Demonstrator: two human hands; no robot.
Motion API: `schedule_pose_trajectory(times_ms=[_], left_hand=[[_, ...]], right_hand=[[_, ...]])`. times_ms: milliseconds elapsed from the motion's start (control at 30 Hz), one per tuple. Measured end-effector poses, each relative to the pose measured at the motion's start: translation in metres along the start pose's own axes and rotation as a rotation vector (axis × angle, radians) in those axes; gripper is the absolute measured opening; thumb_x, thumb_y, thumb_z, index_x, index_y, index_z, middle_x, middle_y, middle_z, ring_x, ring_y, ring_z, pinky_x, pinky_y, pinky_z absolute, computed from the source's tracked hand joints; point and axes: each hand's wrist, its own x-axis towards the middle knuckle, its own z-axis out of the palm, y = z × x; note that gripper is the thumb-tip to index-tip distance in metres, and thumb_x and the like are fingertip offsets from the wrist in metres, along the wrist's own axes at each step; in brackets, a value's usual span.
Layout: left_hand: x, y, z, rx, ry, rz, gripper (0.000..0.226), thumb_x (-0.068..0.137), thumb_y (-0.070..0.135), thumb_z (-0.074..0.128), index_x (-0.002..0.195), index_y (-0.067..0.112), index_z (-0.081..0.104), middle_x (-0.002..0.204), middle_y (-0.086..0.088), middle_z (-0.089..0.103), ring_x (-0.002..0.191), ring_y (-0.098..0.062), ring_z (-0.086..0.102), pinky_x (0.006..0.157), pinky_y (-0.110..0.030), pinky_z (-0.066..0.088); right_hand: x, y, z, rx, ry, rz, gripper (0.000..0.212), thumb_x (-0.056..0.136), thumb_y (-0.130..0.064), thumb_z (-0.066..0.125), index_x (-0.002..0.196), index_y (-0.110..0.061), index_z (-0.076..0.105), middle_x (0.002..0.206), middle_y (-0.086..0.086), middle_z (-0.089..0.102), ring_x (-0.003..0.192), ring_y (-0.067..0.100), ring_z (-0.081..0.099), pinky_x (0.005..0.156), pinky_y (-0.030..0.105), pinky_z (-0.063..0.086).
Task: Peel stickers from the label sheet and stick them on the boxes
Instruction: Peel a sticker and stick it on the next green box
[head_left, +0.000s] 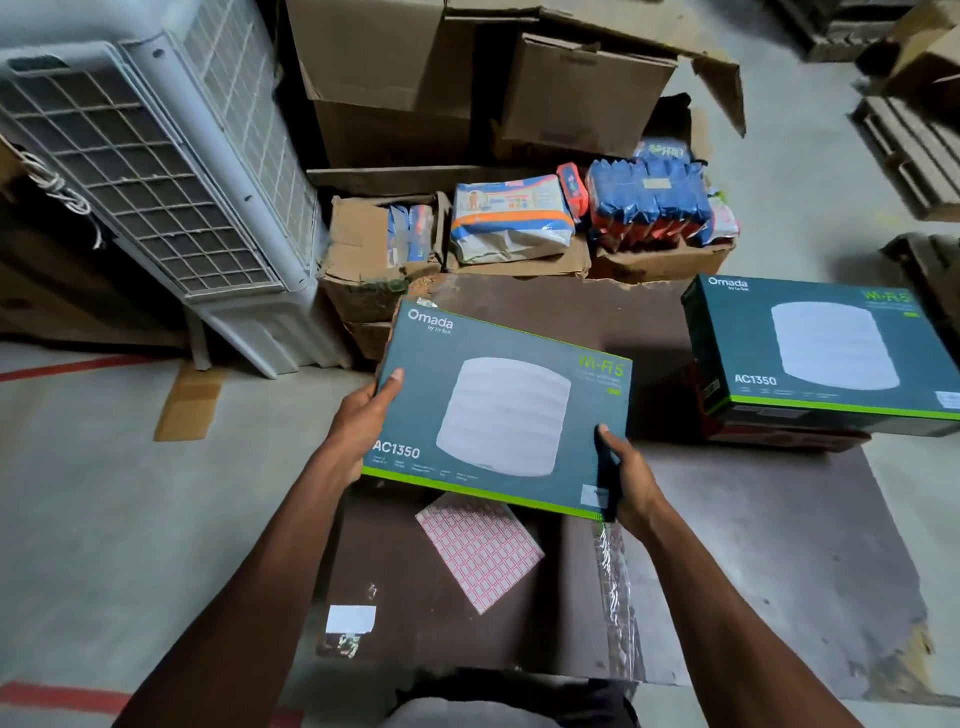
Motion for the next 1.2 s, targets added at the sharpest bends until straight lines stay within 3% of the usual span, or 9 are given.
schedule_pose_trajectory(times_ms=[133,333,433,567,700,800,933,1067,1200], left_hand=[[0.018,-0.004,-0.003,0.039,-0.054,-0.020,0.038,0.101,0.049,0.056,0.131,0.027,0.066,0.119,0.000,0.076,0.110,-0.026,0.073,0.102,-0.054,0.054],[0.035,0.001,-0.008,0.132,-0.090,-0.004,0.040,0.110,0.037,0.040,0.149,0.032,0.047,0.139,0.011,0.063,0.127,-0.012,0.062,0.108,-0.039,0.050],[0.037,0.006,-0.007,0.121,-0.080,-0.107,0.036,0.111,0.041,0.035,0.146,0.042,0.046,0.135,0.016,0.065,0.125,-0.013,0.062,0.096,-0.036,0.052],[0.048,0.000,-0.017,0.112,-0.022,-0.218,0.037,0.104,0.060,0.036,0.132,0.050,0.057,0.131,0.016,0.068,0.126,-0.016,0.060,0.117,-0.056,0.031],[0.038,0.012,-0.004,0.089,-0.008,-0.340,0.074,0.089,0.086,0.025,0.124,0.034,0.066,0.119,0.001,0.071,0.105,-0.019,0.064,0.079,-0.040,0.049],[0.031,0.017,0.006,0.122,0.019,-0.393,0.091,0.080,0.095,0.016,0.118,0.032,0.069,0.109,-0.003,0.073,0.093,-0.022,0.065,0.070,-0.036,0.045],[0.033,0.020,0.009,0.187,0.040,-0.450,0.105,0.073,0.099,0.004,0.107,0.027,0.071,0.101,-0.011,0.073,0.092,-0.032,0.063,0.078,-0.045,0.041],[0.044,0.022,-0.004,0.085,-0.019,-0.465,0.122,0.052,0.109,0.004,0.104,0.031,0.080,0.111,-0.018,0.076,0.120,-0.049,0.060,0.110,-0.074,0.027],[0.044,0.029,-0.011,0.074,-0.024,-0.544,0.128,0.053,0.107,-0.002,0.128,0.032,0.069,0.135,-0.021,0.063,0.135,-0.059,0.041,0.093,-0.092,0.012]], right_hand=[[0.012,-0.009,0.001,-0.119,0.007,-0.064,0.042,0.101,-0.041,0.058,0.138,-0.020,0.060,0.124,0.008,0.074,0.106,0.030,0.074,0.093,0.053,0.059],[0.010,-0.035,0.007,-0.418,0.009,-0.259,0.032,0.105,-0.018,0.056,0.137,-0.023,0.059,0.125,-0.007,0.071,0.116,0.013,0.066,0.081,0.017,0.048],[0.007,-0.051,0.011,-0.543,0.053,-0.207,0.031,0.106,-0.032,0.055,0.137,-0.031,0.056,0.124,-0.001,0.066,0.095,0.010,0.061,0.070,0.029,0.045],[-0.001,-0.074,0.014,-0.617,0.043,-0.069,0.042,0.104,-0.059,0.043,0.134,-0.032,0.058,0.128,0.004,0.063,0.093,0.022,0.062,0.078,0.037,0.052],[-0.012,-0.086,0.023,-0.639,0.040,-0.107,0.045,0.108,-0.058,0.026,0.137,-0.033,0.049,0.131,-0.007,0.058,0.117,0.017,0.050,0.100,0.037,0.035],[-0.008,-0.086,0.024,-0.573,0.067,-0.019,0.077,0.096,-0.080,0.017,0.152,-0.034,0.043,0.158,0.004,0.045,0.137,0.028,0.046,0.114,0.052,0.031],[0.000,-0.095,0.023,-0.297,0.126,0.284,0.121,0.064,-0.106,0.014,0.140,-0.022,0.057,0.146,0.013,0.054,0.136,0.044,0.045,0.113,0.077,0.012],[-0.010,-0.112,0.025,-0.122,-0.049,0.324,0.097,0.084,-0.093,0.022,0.127,-0.019,0.068,0.123,0.019,0.067,0.110,0.041,0.060,0.101,0.060,0.039],[-0.023,-0.124,0.031,-0.185,-0.081,0.243,0.053,0.081,-0.067,0.051,0.096,-0.021,0.073,0.096,0.014,0.072,0.093,0.033,0.062,0.092,0.045,0.041]])
